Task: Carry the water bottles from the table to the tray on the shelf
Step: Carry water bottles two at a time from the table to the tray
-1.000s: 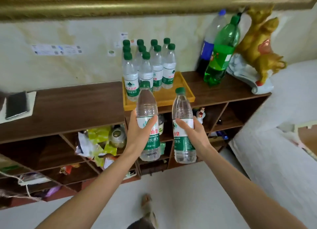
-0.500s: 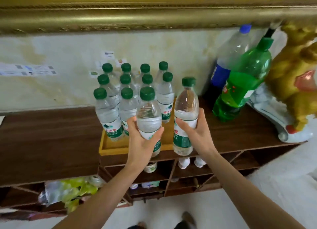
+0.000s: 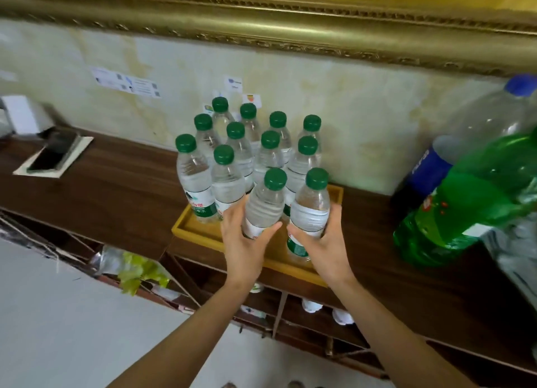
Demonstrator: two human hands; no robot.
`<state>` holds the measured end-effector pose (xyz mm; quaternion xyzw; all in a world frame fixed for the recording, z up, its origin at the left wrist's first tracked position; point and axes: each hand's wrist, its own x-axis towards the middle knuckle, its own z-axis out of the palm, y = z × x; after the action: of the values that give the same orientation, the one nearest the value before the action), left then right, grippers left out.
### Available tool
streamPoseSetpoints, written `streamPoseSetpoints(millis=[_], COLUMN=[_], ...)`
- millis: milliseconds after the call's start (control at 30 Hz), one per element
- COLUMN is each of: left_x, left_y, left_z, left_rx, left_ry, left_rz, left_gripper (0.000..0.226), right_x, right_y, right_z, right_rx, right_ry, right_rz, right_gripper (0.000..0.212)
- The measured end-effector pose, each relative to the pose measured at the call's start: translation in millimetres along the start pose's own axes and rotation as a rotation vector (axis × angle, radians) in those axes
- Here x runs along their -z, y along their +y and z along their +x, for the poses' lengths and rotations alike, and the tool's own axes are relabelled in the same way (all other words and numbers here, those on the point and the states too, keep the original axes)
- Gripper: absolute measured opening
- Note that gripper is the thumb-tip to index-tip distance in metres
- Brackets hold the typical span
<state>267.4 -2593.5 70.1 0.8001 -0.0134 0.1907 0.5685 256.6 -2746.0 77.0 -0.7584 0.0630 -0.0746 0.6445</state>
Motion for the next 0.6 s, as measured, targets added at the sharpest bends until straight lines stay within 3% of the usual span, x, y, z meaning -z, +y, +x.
streamPoseSetpoints(millis=[167,333,600], left_x=[3.0,10.0,3.0], left_y=[-4.2,-13.0,-28.2], left_z=[4.0,1.3,-4.1], left_rx=[0.098,0.069,0.139], left_ry=[0.007,-0.021,0.018], left_rz=[-0.046,0.039,0.017], left_gripper=[0.06,0.068,0.057], right_x=[8.0,16.4,8.5], right_y=[0.5,6.0,5.8], right_z=[-5.6,-9.1,-11.7], right_rx=[-0.033,-0.038,-0.034], right_ry=[-0.045,-0.062,0.003], right_rz=[-0.092,-0.304,-0.35], right_gripper=[0.064,0.067,0.073])
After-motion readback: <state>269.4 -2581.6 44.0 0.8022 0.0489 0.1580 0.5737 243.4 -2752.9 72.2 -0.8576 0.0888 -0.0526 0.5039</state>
